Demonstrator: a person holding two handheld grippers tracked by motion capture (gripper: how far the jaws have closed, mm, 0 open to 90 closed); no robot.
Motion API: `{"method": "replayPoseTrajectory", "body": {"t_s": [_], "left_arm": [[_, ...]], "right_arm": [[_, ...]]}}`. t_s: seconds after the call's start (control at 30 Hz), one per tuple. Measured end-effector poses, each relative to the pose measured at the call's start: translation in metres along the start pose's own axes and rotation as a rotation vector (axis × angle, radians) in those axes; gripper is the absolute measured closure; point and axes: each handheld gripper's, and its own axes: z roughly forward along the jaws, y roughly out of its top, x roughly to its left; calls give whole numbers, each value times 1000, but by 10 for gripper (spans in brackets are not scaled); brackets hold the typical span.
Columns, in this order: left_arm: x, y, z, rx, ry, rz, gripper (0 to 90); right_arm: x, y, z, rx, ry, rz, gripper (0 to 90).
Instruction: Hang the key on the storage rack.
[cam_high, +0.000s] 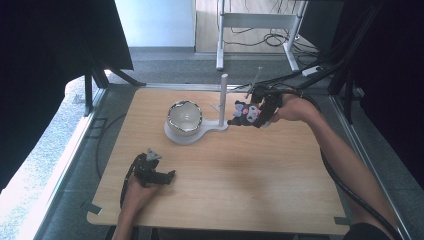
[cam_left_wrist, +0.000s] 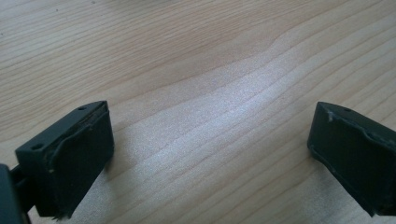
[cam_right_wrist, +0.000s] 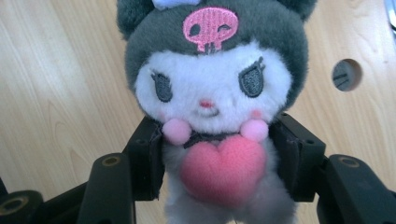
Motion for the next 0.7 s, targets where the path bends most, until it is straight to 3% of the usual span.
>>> {"method": "replayPoseTrajectory", "body": {"t_s": [0.33,0.7], "left_arm": [[0,0,0,-1,1,-3,3],[0,0,0,0,-1,-2,3]], "right_arm": [[-20,3,-18,-23,-39,64,430],[-39,14,-24,-41,-58,102,430]]}}
